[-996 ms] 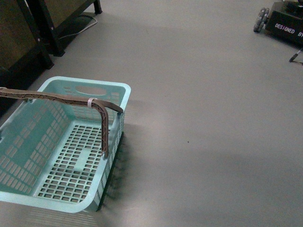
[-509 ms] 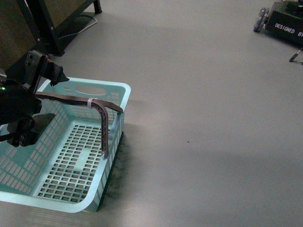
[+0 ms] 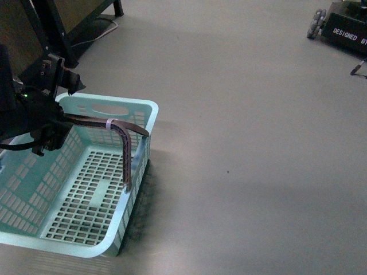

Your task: Pick mango and avocado into basket

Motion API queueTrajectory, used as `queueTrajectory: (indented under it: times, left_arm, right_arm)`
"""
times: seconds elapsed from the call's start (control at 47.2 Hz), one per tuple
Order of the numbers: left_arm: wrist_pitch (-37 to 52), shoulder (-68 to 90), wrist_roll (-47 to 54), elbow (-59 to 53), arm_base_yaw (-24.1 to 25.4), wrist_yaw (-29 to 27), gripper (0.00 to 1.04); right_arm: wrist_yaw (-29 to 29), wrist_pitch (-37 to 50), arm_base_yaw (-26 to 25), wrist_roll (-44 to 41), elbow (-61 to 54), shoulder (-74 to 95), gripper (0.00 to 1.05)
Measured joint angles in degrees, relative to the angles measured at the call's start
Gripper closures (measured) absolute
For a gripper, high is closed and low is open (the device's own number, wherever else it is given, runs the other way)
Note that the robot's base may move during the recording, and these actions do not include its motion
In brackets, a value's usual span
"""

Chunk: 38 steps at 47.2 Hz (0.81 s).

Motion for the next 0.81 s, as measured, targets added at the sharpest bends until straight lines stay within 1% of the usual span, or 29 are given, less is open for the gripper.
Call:
queueTrajectory:
  times: [0.021,0.064,0.212,0.297,0.339,0.36,0.403,0.466,0.487,0.572,0.699,0.805]
  left_arm:
    - [0.6,0.1,-0.1,0.0,0.0,0.1,0.3]
    - [2.8,0.4,-1.5,-0.1,0.2,0.7,0.37]
    - [10.4,1.3,-5.0,-1.2,0.5,3.2,0.57]
    - [17.7,0.7,-7.1,-3.1,1.1,4.4,0.76]
    - [18.7,-0.5,-8.0,-3.9,1.6,4.6,0.82]
    - [18.7,-0.9,-8.5,-4.2,1.6,4.7,0.84]
    - [18.7,-3.1,-12.3,-5.5,1.9,4.7,0.89]
    - [18.6,-5.6,-14.5,-7.2,2.2,5.6,0.93]
    - [17.9,-7.9,-14.8,-8.4,2.2,5.3,0.96]
    - [12.3,-16.7,-12.5,-11.1,2.5,3.8,0.97]
    - [-2.7,-33.4,-13.7,-14.2,3.5,1.0,0.98]
    - [-13.1,-46.9,-13.7,-16.9,4.3,0.3,0.98]
  right_arm:
    - [0.0,0.0,0.0,0.0,0.0,0.0,0.08]
    - [0.0,0.0,0.0,0.0,0.0,0.0,0.08]
    - [0.0,0.0,0.0,0.0,0.0,0.0,0.08]
    - [0.0,0.0,0.0,0.0,0.0,0.0,0.08]
    - [0.0,0.0,0.0,0.0,0.0,0.0,0.08]
    - [0.0,0.0,0.0,0.0,0.0,0.0,0.08]
    - [0.0,0.0,0.0,0.0,0.0,0.0,0.08]
    - [0.0,0.0,0.0,0.0,0.0,0.0,0.08]
    - [0.0,0.0,0.0,0.0,0.0,0.0,0.08]
    - [0.0,0.0,0.0,0.0,0.0,0.0,0.08]
    - [0.0,0.0,0.0,0.0,0.0,0.0,0.08]
    - [0.0,0.0,0.0,0.0,0.0,0.0,0.08]
